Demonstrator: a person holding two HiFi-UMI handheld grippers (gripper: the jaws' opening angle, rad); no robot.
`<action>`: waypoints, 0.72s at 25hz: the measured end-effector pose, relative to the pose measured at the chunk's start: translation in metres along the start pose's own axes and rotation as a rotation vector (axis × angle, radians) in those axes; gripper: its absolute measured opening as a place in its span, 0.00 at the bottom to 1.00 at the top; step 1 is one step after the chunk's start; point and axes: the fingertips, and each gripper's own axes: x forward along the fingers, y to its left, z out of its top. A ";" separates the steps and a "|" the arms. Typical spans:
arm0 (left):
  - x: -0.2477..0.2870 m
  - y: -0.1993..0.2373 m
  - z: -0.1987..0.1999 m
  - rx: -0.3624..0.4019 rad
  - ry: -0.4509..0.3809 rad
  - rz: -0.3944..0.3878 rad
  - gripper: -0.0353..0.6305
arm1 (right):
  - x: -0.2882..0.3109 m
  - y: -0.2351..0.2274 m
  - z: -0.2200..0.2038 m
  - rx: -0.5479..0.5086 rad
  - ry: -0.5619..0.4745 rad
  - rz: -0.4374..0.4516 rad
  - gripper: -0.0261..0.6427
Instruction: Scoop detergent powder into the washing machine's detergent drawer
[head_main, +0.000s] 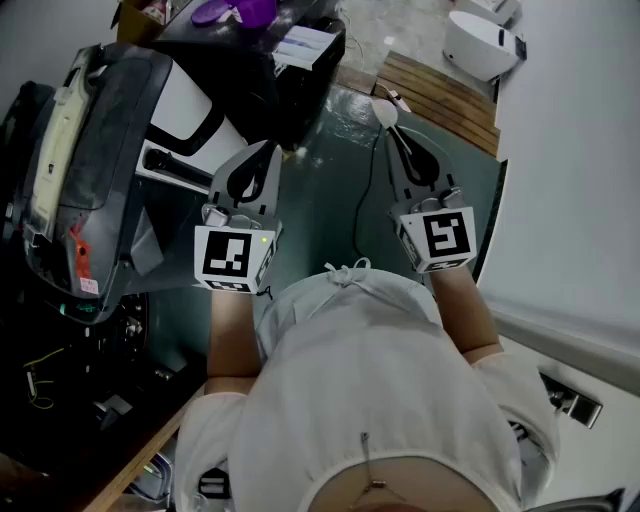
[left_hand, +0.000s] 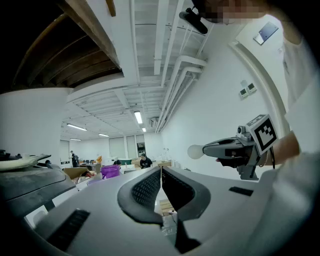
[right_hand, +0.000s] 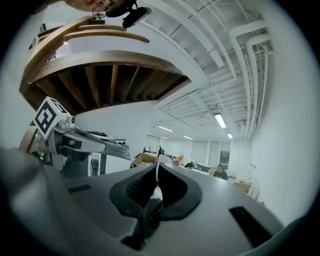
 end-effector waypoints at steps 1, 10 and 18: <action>0.001 0.001 0.000 0.000 -0.002 -0.001 0.09 | 0.001 0.000 -0.001 0.001 0.002 -0.002 0.05; 0.007 0.011 -0.004 -0.004 0.000 -0.011 0.09 | 0.010 0.001 -0.004 0.019 0.017 -0.015 0.05; 0.013 0.027 -0.021 -0.031 0.017 -0.005 0.09 | 0.022 -0.013 -0.017 0.058 0.034 -0.070 0.05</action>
